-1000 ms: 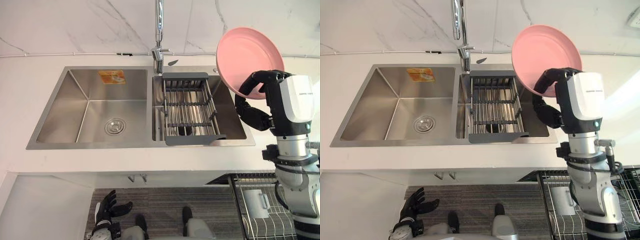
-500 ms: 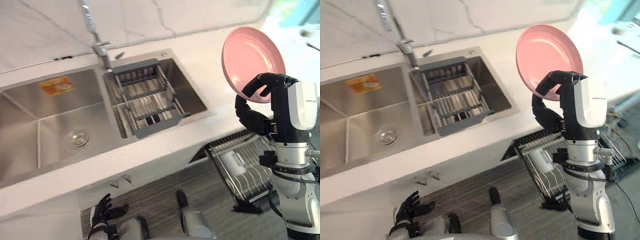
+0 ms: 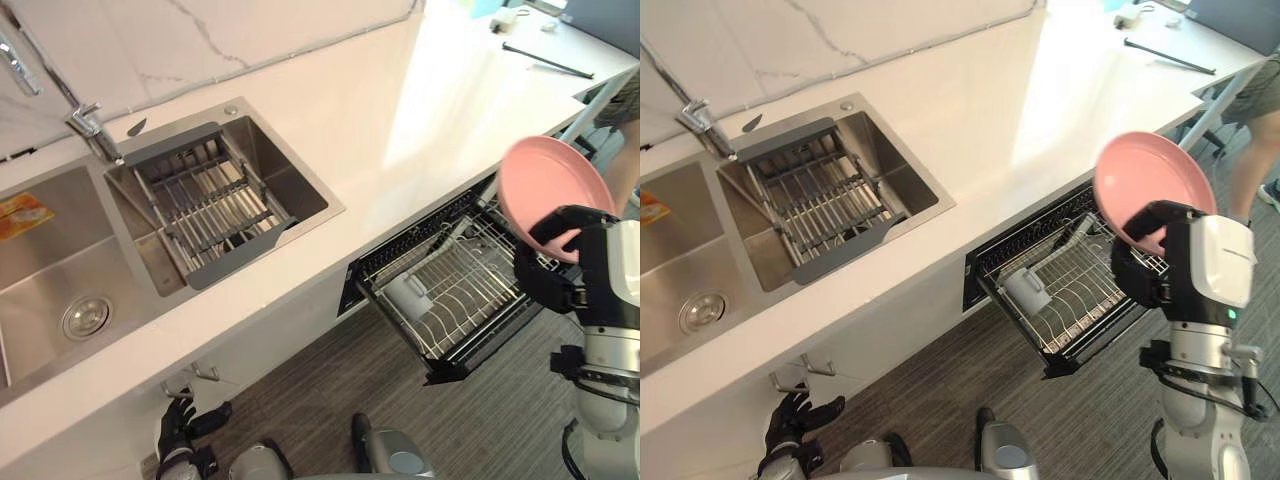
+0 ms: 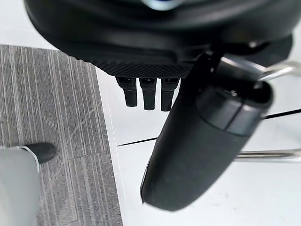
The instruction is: Walk over to the sink, pick up the cup, carry it to the dishwasher, place the cup inside the dishwasher, then close the dishwasher door
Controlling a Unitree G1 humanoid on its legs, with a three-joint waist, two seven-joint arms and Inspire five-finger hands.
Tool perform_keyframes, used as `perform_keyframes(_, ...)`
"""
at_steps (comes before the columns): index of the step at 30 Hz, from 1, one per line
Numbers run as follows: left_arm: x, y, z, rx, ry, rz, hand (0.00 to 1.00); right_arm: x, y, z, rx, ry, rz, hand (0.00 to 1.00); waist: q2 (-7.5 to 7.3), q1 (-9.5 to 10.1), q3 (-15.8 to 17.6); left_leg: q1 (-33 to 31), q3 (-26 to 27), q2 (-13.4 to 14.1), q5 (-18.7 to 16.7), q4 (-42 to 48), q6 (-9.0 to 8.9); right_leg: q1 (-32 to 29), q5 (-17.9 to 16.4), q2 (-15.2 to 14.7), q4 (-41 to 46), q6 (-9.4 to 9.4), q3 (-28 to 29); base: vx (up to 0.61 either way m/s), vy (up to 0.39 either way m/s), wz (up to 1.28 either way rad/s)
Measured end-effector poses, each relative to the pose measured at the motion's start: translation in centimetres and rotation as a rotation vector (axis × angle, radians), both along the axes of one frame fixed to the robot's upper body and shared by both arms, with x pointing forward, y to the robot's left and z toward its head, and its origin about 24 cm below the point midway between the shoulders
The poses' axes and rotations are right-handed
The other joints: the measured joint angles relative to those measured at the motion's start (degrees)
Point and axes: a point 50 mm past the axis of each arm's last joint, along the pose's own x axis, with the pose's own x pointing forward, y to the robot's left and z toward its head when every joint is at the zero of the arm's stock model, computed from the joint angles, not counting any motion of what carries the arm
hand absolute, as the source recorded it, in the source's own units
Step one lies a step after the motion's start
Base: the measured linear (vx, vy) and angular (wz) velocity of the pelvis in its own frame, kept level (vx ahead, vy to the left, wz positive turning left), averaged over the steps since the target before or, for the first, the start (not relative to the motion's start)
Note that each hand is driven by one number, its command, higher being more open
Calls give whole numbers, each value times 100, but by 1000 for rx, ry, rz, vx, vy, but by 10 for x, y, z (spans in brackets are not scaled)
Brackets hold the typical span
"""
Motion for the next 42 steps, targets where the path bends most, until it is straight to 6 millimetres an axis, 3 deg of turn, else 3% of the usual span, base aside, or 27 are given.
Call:
perform_keyframes(5,2,-4,-1,-18,-3,-32,90,-1,-8,-9,82,12,-17,30,72,-30,8,-78,0,-163,130,-173,114,-83,187,-117,-215,75,88,-51,66,-5)
perform_keyframes(12,13,-23,-4,-68,-21,-99,90,23,-27,-23,256,4,-57,30,471,-39,318,-568,7,-558,297,-366,366,-774,303,-414,-12,203,172,-87,70,2)
perform_keyframes(15,16,-23,-3,-72,-32,-98,90,30,-34,-26,305,6,-72,30,531,3,527,-728,20,-628,333,-386,423,-992,313,-480,99,227,213,-48,38,1)
perform_keyframes(19,26,-26,0,-77,-58,-112,90,49,-38,-22,354,-16,-59,30,533,37,743,-902,57,-694,412,-423,470,-1239,340,-527,191,258,290,-10,7,0)
perform_keyframes(28,76,-32,26,-67,-248,-146,90,101,-40,-14,496,-17,11,30,593,313,1123,-1317,29,-738,555,-522,492,-1694,415,-572,237,261,298,0,-2,1)
perform_keyframes(36,96,-37,35,-81,-309,-169,90,140,-45,1,635,-15,33,30,639,483,1263,-1575,2,-754,670,-576,509,-1941,512,-584,197,247,269,2,-5,2)
perform_keyframes(37,97,-36,36,-79,-310,-169,90,143,-44,4,635,-18,38,90,639,483,1263,-1600,4,-754,671,-576,510,-1961,538,-580,171,250,277,-13,10,-8)
perform_keyframes(42,106,-34,41,-69,-335,-178,90,161,-43,26,672,-68,52,90,643,547,1344,-1799,72,-747,687,-542,533,-2138,802,-532,-67,265,448,-26,12,-16)
